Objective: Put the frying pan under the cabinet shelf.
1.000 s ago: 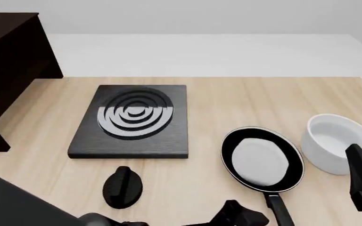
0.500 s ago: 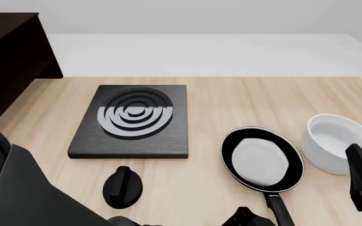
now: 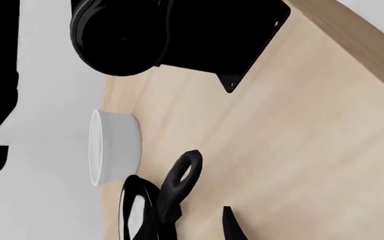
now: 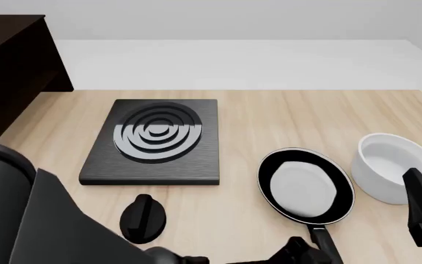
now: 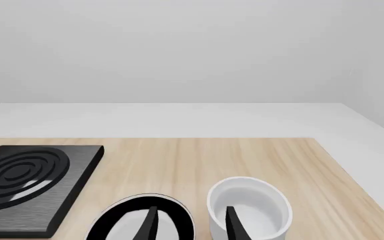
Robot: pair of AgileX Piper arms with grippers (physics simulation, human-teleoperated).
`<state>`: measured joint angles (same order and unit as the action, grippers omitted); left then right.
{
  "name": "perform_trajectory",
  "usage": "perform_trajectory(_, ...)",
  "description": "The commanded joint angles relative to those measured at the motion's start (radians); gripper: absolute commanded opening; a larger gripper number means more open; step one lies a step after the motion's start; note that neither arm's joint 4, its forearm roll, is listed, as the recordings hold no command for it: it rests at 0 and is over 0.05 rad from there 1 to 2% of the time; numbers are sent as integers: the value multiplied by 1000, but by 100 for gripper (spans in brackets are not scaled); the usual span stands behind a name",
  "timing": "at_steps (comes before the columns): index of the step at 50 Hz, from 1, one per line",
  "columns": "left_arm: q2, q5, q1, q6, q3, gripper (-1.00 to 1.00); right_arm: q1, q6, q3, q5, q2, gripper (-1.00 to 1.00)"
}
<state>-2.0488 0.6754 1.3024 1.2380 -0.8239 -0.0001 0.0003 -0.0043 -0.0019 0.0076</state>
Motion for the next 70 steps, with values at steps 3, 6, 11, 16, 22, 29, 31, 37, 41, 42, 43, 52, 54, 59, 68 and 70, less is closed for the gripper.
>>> perform_trajectory(3, -48, -24, -2, 38, -44, 100, 0, 0, 0, 0, 0, 100)
perform_trajectory(6, -47, -41, 6, 42, -40, 100, 0, 0, 0, 0, 0, 100)
perform_trajectory(11, -56, -61, 3, 52, -57, 100, 0, 0, 0, 0, 0, 100)
perform_trajectory(16, -67, -79, 9, 58, -61, 100, 0, 0, 0, 0, 0, 100)
perform_trajectory(22, -85, -83, 11, 70, -73, 100, 0, 0, 0, 0, 0, 100)
perform_trajectory(29, -91, -89, 27, 70, -76, 100, 0, 0, 0, 0, 0, 100)
perform_trajectory(31, -92, -92, 31, 69, -79, 100, 0, 0, 0, 0, 0, 100)
perform_trajectory(37, -95, -103, 37, 73, -92, 100, 0, 0, 0, 0, 0, 100)
perform_trajectory(41, -99, -119, 39, 75, -107, 100, 0, 0, 0, 0, 0, 100)
perform_trajectory(42, -100, -123, 38, 77, -110, 100, 0, 0, 0, 0, 0, 100)
perform_trajectory(43, -100, -132, 37, 80, -120, 100, 0, 0, 0, 0, 0, 100)
perform_trajectory(52, -90, -162, 49, 71, -152, 100, 0, 0, 0, 0, 0, 100)
perform_trajectory(54, -91, -160, 53, 73, -153, 100, 0, 0, 0, 0, 0, 100)
perform_trajectory(59, -95, -169, 60, 70, -163, 100, 0, 0, 0, 0, 0, 100)
perform_trajectory(68, -111, -195, 58, 82, -195, 100, 0, 0, 0, 0, 0, 100)
perform_trajectory(70, -118, -204, 54, 82, -208, 100, 0, 0, 0, 0, 0, 100)
